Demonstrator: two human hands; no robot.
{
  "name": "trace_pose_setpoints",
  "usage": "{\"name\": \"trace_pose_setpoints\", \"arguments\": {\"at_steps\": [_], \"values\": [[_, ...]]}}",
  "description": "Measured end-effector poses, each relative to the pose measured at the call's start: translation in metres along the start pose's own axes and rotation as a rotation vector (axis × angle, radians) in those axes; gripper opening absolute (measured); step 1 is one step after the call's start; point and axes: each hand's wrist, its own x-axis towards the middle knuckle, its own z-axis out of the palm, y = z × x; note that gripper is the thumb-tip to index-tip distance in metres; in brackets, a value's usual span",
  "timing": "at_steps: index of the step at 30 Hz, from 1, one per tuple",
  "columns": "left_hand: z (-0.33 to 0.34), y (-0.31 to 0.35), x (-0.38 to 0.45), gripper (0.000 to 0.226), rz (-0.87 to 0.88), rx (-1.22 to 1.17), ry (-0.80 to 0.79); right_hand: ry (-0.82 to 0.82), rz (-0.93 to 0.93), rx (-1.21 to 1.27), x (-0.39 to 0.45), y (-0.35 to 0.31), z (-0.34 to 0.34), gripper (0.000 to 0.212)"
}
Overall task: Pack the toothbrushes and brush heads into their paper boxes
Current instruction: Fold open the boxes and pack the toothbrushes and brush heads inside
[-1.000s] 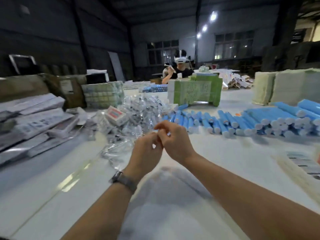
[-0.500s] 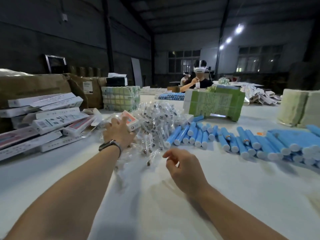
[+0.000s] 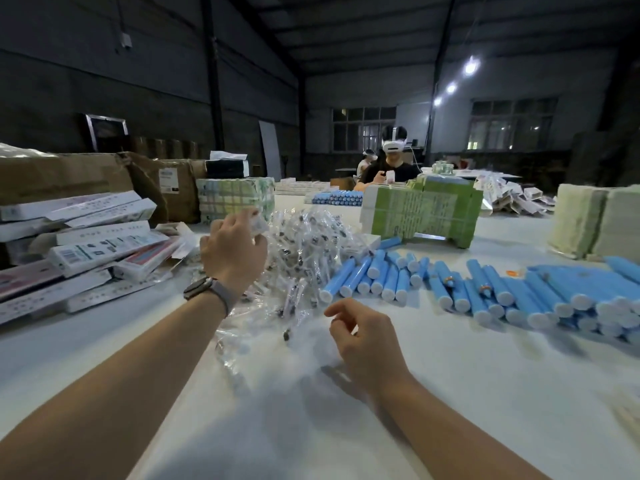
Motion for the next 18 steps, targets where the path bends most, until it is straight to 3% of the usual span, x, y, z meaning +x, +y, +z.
{"name": "trace_pose_setpoints", "arguments": {"at_steps": [3,7,9,11,14,18], "values": [[-0.040,0.030,-0.018,0.031,-0.168,-0.608,0.039,0.034,0.048,0.053,0.001,-0.001,-0.001,0.023],[-0.068,0.073,-0.053,0.035,-0.671,-1.431,-0.186,0.103,0.106,0.151,0.000,-0.003,-0.005,0.030],[-0.068,0.087,-0.069,0.037,-0.865,-1.664,-0.324,0.130,0.134,0.162,0.001,-0.002,-0.008,0.032],[-0.060,0.099,-0.089,0.038,-0.942,-1.714,-0.474,0.174,0.170,0.241,0.002,-0.001,-0.009,0.029],[-0.045,0.108,-0.113,0.047,-0.829,-1.630,-0.594,0.261,0.229,0.554,0.004,-0.003,-0.015,0.020],[-0.037,0.097,-0.130,0.074,-0.280,-1.253,-0.672,0.240,0.303,0.872,0.012,-0.008,-0.030,0.030]]}}
